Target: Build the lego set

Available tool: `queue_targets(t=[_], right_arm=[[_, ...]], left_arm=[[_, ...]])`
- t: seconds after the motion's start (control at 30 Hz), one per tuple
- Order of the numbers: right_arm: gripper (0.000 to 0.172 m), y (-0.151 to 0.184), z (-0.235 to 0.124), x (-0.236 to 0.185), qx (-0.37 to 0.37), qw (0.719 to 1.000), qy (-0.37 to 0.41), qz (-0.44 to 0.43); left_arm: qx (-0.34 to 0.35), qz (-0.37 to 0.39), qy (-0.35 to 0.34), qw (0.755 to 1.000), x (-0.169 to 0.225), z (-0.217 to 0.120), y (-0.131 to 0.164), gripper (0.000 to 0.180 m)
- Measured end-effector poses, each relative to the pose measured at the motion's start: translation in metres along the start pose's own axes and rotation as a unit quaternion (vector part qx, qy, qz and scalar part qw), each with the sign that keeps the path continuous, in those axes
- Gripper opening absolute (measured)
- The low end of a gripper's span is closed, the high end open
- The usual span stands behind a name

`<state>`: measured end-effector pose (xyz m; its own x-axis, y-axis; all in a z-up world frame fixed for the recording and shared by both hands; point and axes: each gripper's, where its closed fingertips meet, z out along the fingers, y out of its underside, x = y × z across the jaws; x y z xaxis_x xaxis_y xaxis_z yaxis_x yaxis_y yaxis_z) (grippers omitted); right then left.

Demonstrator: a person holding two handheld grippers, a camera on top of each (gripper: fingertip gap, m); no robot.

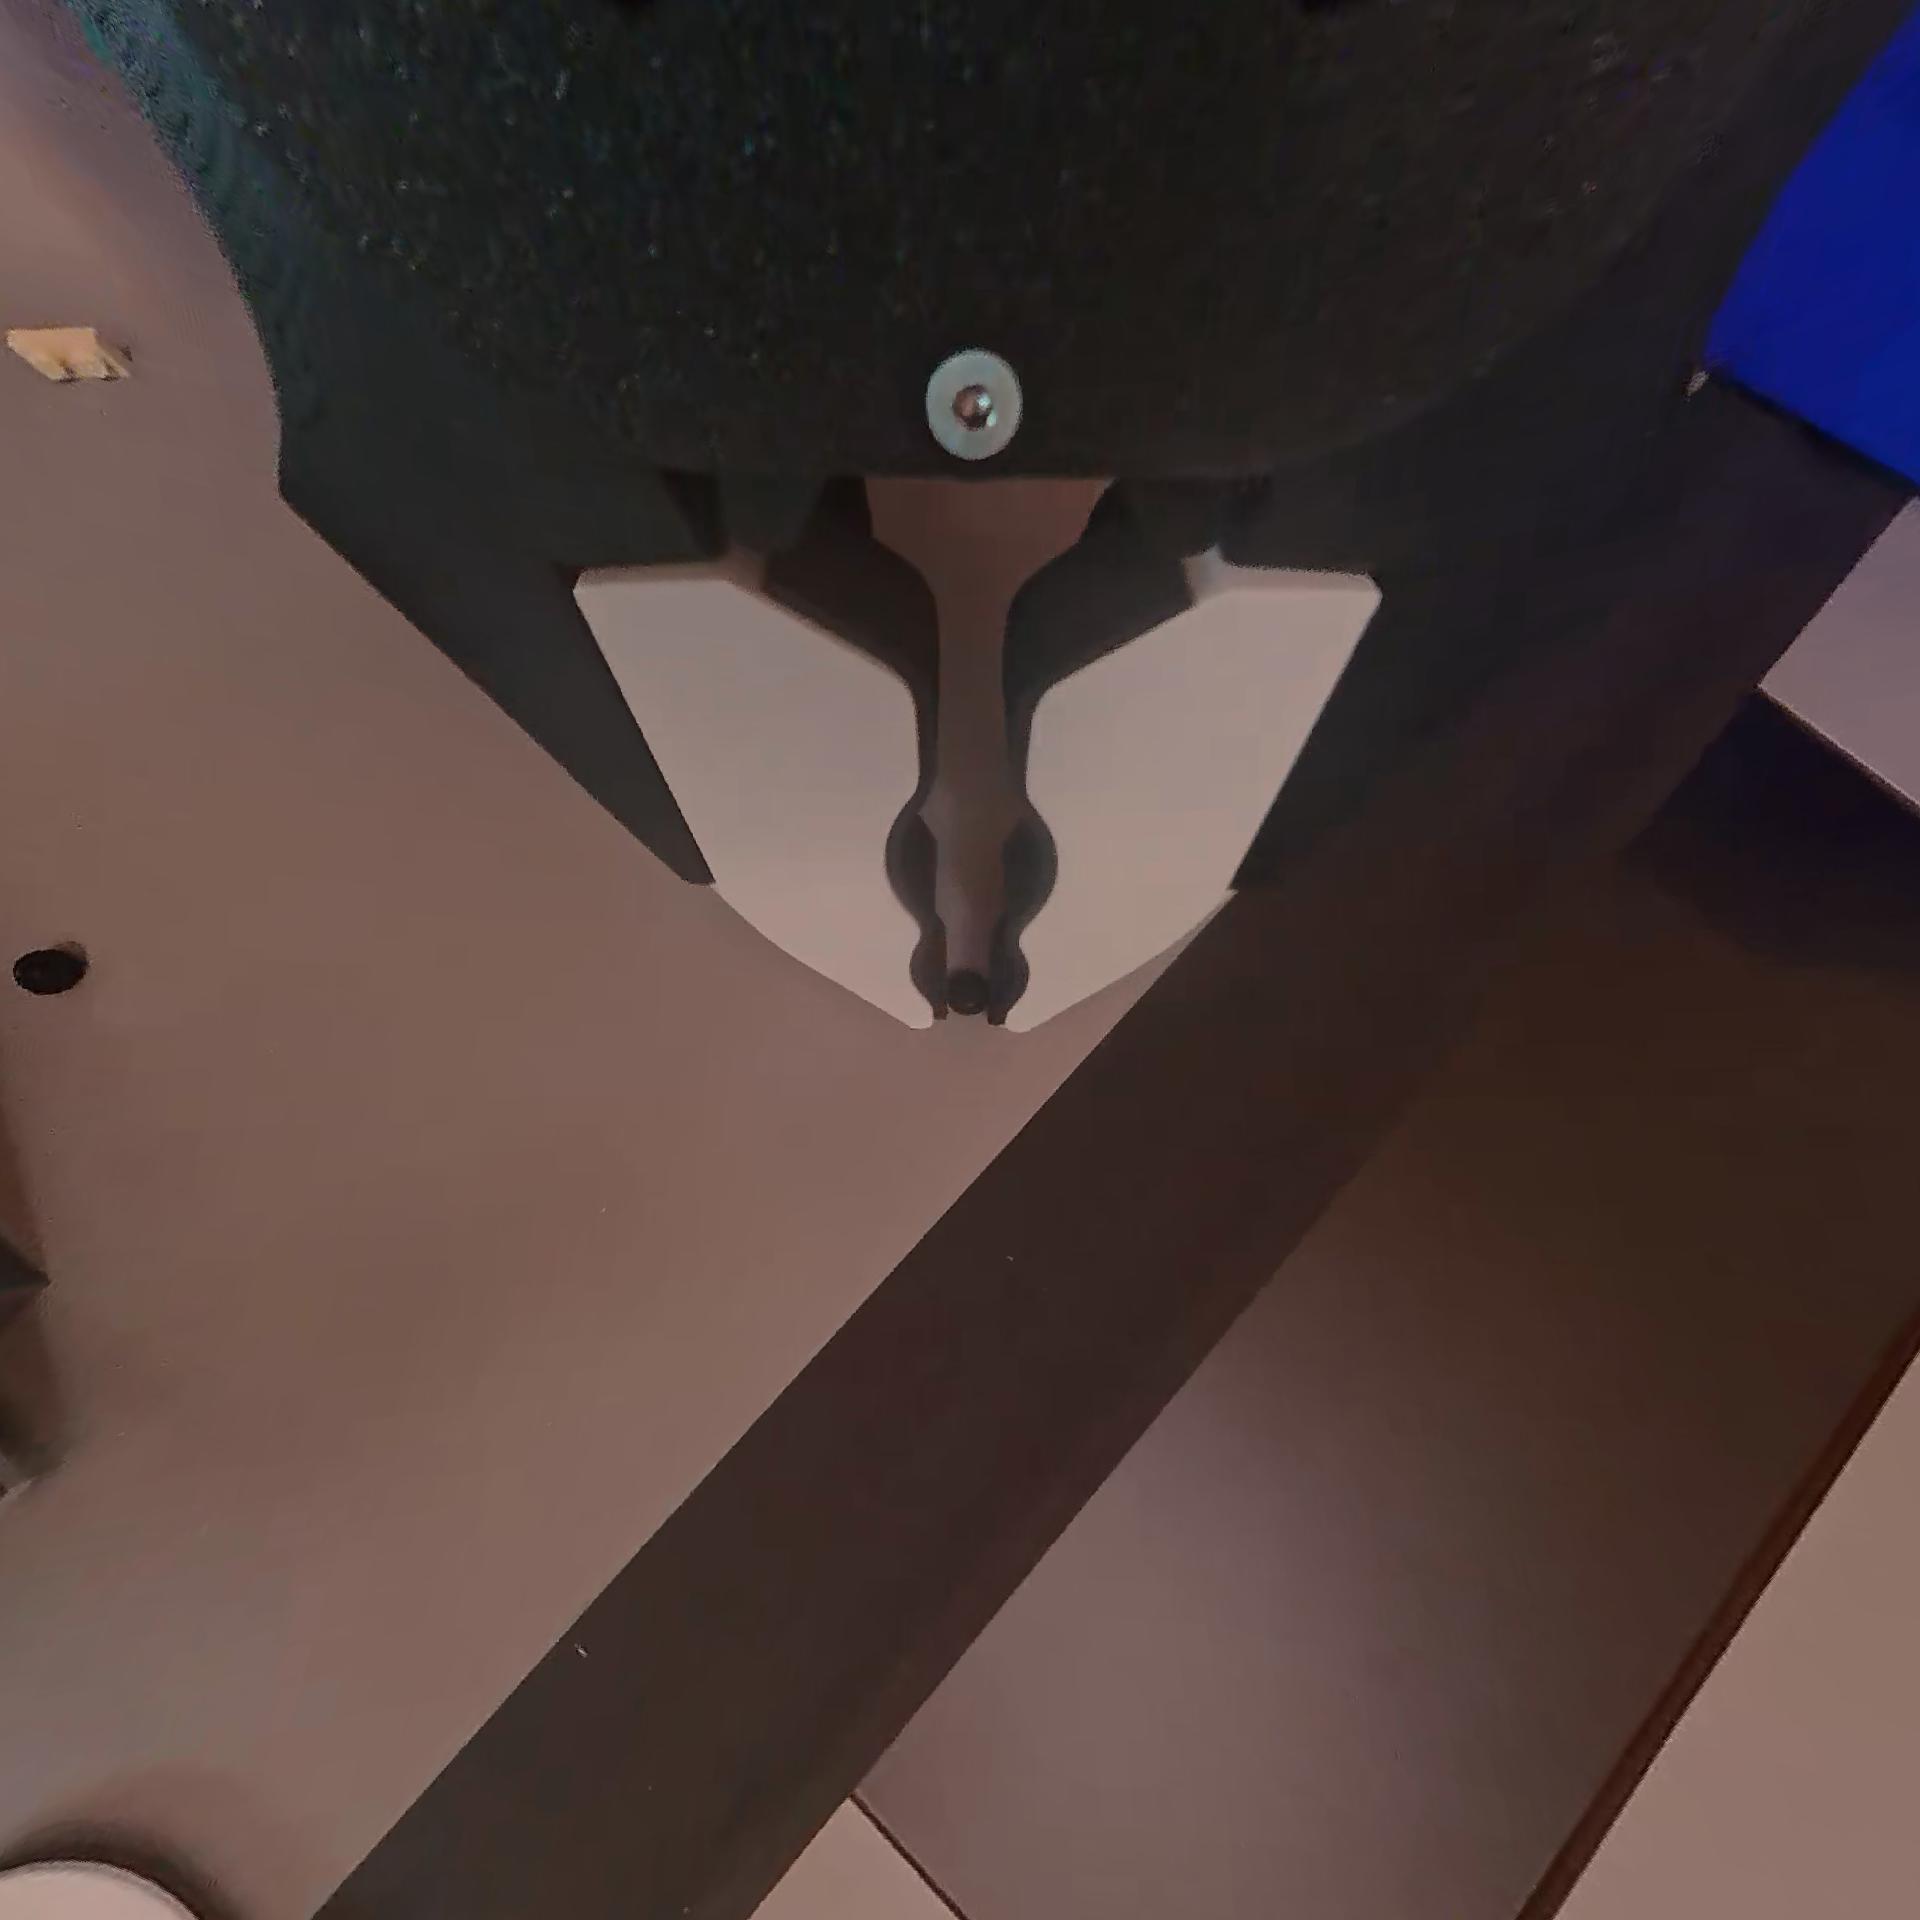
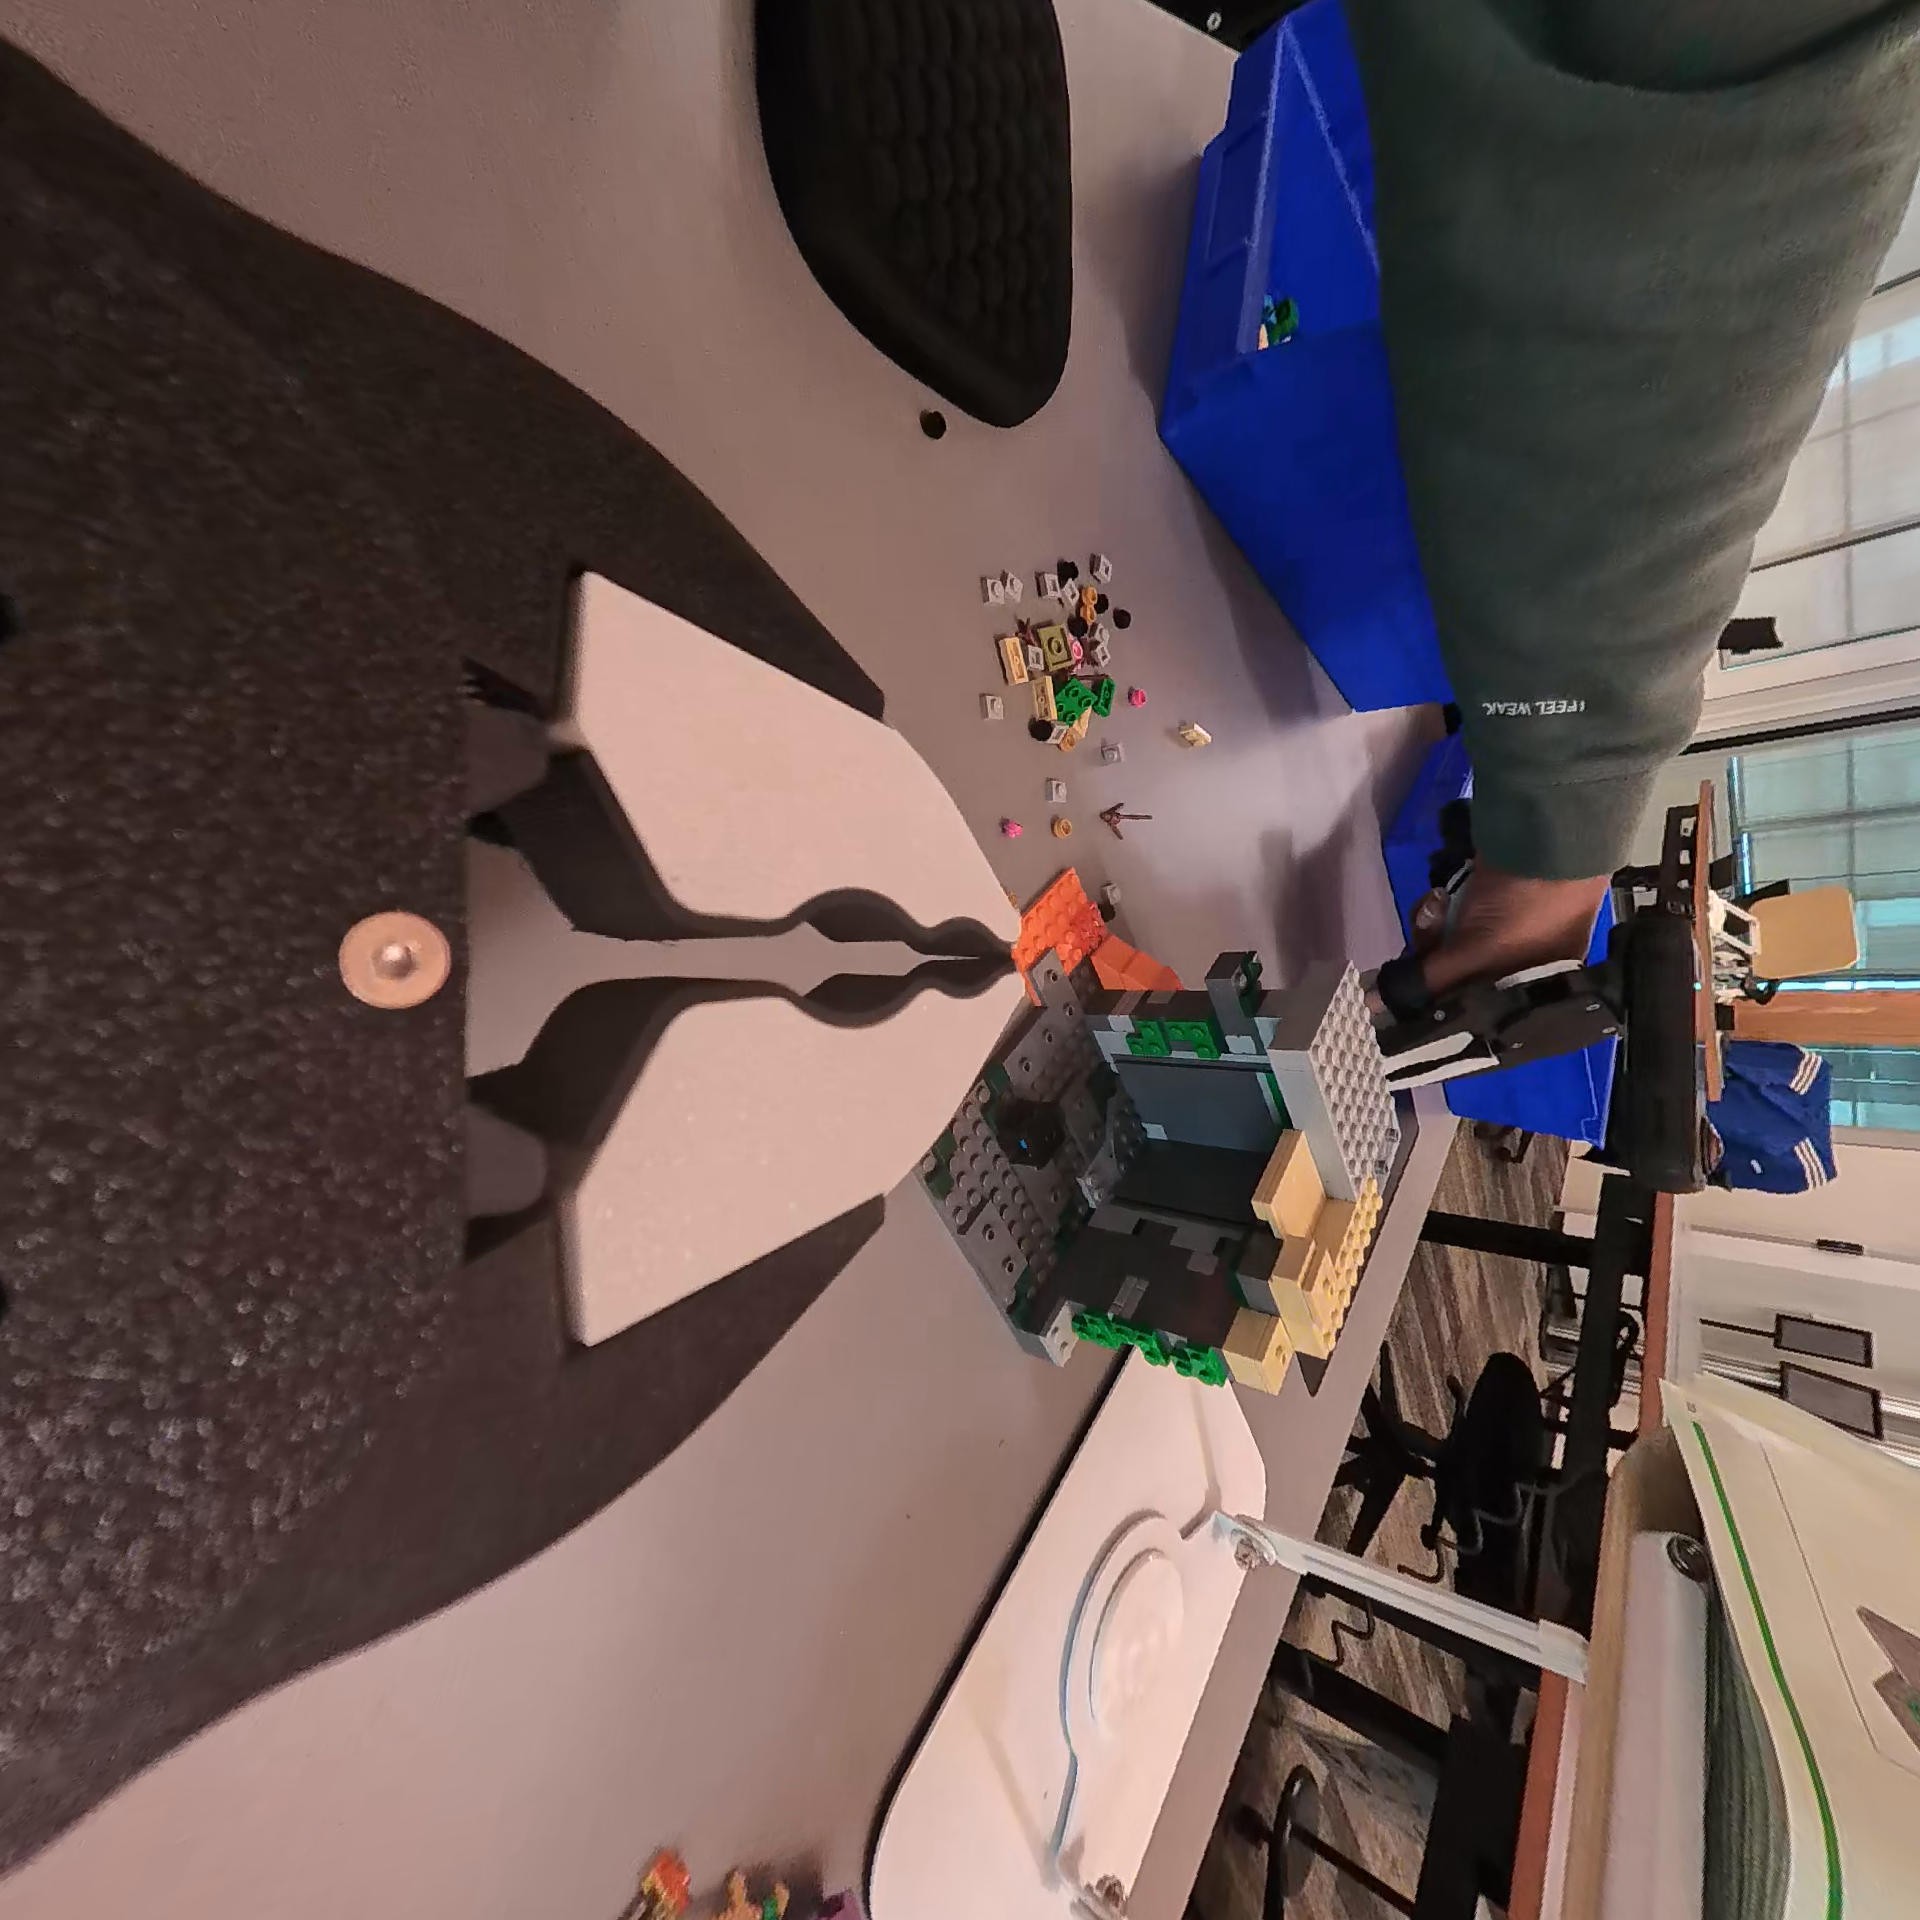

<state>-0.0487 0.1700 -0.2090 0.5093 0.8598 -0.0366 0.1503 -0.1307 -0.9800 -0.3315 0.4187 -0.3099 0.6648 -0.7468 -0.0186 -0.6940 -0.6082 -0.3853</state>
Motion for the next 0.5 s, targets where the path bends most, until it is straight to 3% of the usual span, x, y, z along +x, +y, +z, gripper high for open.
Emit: queue_targets(t=[0.17, 0.33, 0.5], right_arm=[[0.000, 0.000, 0.000, -0.001, -0.003, 1.000, 0.001, -0.008], [0.000, -0.003, -0.002, -0.003, 0.001, 1.000, -0.002, -0.011], [0.000, -0.007, -0.003, -0.008, 0.004, 1.000, -0.005, -0.022]], left_arm=[[-0.010, 0.005, -0.006, 1.000, 0.004, -0.004, 0.006, 0.007], [0.022, -0.001, 0.016, 1.000, 0.024, -0.031, -0.004, 0.006], [0.033, 0.036, 0.066, 0.997, 0.085, -0.062, -0.008, 0.006]])
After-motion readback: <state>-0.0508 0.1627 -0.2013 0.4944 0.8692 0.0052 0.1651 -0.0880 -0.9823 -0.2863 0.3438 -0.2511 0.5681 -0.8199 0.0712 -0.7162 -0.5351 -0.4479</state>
